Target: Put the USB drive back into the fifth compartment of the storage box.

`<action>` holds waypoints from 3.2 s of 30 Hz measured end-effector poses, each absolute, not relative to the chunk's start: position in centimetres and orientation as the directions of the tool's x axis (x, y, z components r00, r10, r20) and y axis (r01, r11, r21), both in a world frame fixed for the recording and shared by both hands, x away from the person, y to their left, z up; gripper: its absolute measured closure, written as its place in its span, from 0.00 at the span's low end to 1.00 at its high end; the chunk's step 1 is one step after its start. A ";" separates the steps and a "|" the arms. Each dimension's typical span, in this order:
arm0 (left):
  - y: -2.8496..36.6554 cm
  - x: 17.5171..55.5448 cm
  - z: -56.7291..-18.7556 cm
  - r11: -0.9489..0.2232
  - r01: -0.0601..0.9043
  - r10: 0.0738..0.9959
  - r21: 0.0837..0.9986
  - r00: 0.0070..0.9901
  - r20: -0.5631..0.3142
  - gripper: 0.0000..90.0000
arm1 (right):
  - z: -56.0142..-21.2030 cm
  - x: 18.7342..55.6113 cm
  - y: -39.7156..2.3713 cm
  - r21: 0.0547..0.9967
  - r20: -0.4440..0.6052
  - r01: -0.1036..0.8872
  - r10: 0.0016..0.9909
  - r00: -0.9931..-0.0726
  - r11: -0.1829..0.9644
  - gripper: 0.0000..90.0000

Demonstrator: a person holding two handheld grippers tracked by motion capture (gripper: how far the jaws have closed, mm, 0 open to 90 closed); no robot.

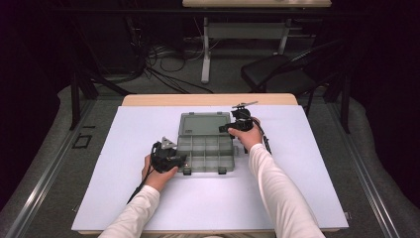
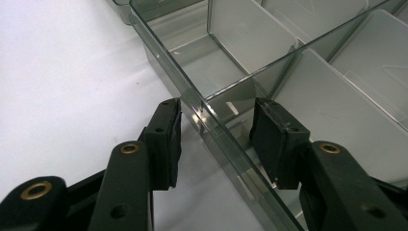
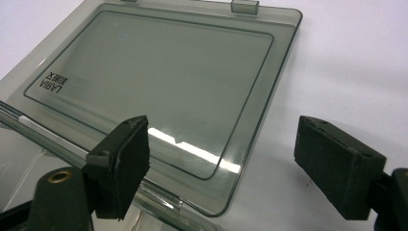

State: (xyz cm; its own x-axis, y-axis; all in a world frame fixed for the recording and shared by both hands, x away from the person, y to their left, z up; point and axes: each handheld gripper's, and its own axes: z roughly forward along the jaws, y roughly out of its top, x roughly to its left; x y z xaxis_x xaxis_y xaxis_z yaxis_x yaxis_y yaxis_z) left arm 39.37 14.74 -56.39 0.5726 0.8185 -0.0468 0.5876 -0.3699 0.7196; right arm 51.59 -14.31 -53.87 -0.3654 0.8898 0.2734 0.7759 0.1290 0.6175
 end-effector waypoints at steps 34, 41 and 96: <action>14.8 39.3 -56.4 -0.370 0.588 0.818 0.719 0.573 -0.047 0.60 | -55.0 51.8 -13.2 0.591 0.327 0.800 0.874 -0.359 0.107 0.22; 14.8 39.3 -56.4 -0.370 0.589 0.818 0.719 0.573 -0.048 0.60 | -55.0 51.9 -13.4 0.598 0.333 0.796 0.875 -0.351 0.092 0.28; 14.7 39.3 -56.4 -0.367 0.588 0.818 0.720 0.573 -0.050 0.61 | -52.8 51.5 -17.0 0.671 0.376 0.741 0.843 -0.384 0.038 0.88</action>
State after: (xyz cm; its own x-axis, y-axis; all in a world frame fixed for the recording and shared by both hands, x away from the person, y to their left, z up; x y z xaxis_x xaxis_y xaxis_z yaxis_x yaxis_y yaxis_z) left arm 39.34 14.71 -56.40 0.5727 0.8182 -0.0504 0.5884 -0.3675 0.7202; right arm 51.45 -16.96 -52.76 -0.3837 0.8432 0.3765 0.7407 0.0376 0.6708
